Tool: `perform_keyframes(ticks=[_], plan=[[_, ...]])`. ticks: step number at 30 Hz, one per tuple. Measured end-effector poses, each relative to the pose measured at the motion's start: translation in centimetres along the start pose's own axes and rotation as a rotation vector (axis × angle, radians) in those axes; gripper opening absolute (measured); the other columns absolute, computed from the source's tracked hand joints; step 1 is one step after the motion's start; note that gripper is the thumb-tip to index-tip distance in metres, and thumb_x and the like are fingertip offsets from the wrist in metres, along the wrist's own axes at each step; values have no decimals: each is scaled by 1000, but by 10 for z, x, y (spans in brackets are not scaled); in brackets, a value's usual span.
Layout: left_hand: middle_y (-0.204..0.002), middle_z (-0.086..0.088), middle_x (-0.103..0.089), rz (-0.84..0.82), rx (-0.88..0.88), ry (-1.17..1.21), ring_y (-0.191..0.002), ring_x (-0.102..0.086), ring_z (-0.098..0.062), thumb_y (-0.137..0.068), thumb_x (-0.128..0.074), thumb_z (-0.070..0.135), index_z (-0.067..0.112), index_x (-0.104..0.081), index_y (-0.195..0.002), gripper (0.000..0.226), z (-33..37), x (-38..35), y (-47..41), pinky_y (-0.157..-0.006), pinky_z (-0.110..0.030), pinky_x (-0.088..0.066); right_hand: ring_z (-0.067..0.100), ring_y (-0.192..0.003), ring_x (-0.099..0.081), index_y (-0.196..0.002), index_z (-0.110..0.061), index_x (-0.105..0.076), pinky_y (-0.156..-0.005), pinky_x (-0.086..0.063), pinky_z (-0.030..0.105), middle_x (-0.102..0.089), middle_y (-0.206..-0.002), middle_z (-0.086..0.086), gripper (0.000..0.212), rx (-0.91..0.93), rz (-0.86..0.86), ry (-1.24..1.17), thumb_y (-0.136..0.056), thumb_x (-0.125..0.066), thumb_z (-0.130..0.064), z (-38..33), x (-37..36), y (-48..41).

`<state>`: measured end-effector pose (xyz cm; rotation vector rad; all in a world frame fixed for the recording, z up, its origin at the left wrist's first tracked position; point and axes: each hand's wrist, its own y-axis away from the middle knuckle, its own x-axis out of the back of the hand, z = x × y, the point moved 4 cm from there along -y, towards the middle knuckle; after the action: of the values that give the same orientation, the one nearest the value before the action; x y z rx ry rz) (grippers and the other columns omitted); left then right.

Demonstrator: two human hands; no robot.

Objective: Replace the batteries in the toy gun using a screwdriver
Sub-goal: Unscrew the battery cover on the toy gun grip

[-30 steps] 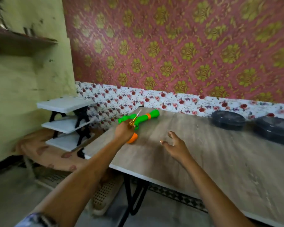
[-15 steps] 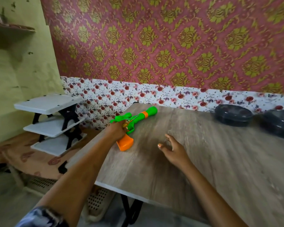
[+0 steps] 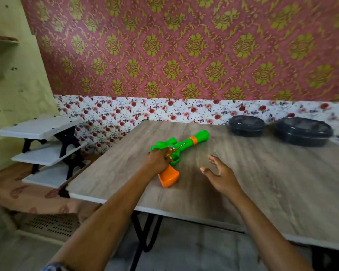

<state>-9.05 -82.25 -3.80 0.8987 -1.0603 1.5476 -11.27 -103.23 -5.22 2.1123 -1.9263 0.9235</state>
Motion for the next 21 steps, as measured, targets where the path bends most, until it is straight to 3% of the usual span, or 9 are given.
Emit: perform_keyframes(ticks=[9,15,19,21], plan=[[-128,-21,-55,14,-113,87,-116,-52,-37,-93,-50,23,17,-50,-132,40,93,-33,38,-92,-36,-42,22,-125,-50,-133,-5,-46,-96,-32,18,-53,-135,14,51,-70,84,90,-86,-63,-16,38,49,49],[-125,-19,-58,54,-215,203,-117,-52,-32,-95,-48,22,16,-53,-132,37,117,-41,55,-93,-31,-38,25,-127,-48,-136,-6,-43,-105,-35,31,-50,-138,15,52,-137,103,29,-90,-58,-24,43,48,45],[-110,-18,-66,229,10,537,-105,-60,-31,-94,-51,21,13,-62,-115,25,92,-33,54,-82,-32,-44,21,-142,-24,-145,-9,-27,-114,-19,31,-26,-153,11,61,-213,-29,180,-95,-40,-43,45,41,39],[-97,-21,-68,183,88,536,-93,-64,-33,-95,-50,25,8,-64,-97,22,84,-34,47,-75,-33,-46,21,-145,-12,-146,-12,-25,-116,-11,34,-15,-157,10,64,-268,-74,326,-96,-29,-51,47,36,32]])
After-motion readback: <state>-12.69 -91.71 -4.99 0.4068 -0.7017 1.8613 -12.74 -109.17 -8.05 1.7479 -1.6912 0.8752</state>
